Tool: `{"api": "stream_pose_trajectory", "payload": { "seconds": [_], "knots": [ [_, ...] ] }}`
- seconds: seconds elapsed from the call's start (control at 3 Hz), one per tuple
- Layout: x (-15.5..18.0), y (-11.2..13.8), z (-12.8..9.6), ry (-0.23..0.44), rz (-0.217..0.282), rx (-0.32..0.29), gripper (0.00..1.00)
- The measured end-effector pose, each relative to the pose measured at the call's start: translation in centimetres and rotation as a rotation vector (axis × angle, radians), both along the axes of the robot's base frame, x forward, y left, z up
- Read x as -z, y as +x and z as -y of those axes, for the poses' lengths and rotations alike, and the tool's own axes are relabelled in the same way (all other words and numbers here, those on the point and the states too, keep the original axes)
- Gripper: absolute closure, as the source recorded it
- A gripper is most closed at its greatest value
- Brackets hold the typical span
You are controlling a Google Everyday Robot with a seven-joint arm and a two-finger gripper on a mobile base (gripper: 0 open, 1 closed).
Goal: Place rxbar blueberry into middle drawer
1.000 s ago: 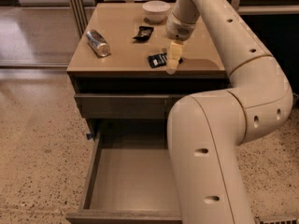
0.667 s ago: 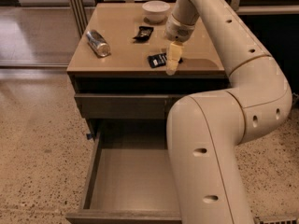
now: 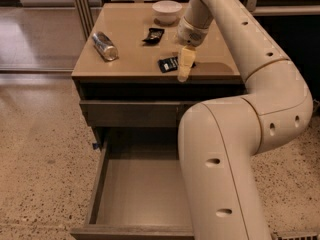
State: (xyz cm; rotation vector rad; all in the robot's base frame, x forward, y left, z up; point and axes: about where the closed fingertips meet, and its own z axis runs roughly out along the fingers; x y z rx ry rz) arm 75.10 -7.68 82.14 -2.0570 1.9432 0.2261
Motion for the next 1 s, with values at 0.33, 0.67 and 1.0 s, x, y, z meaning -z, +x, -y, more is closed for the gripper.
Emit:
{"api": "stream_pose_trajectory", "payload": {
  "seconds": [0.33, 0.67, 1.0],
  "knots": [
    [0.19, -0.12, -0.07, 0.003, -0.007, -0.004, 0.0],
    [0.37, -0.22, -0.17, 0.005, -0.013, -0.007, 0.0],
    [0.53, -0.3, -0.31, 0.007, -0.019, -0.012, 0.0]
  ]
}}
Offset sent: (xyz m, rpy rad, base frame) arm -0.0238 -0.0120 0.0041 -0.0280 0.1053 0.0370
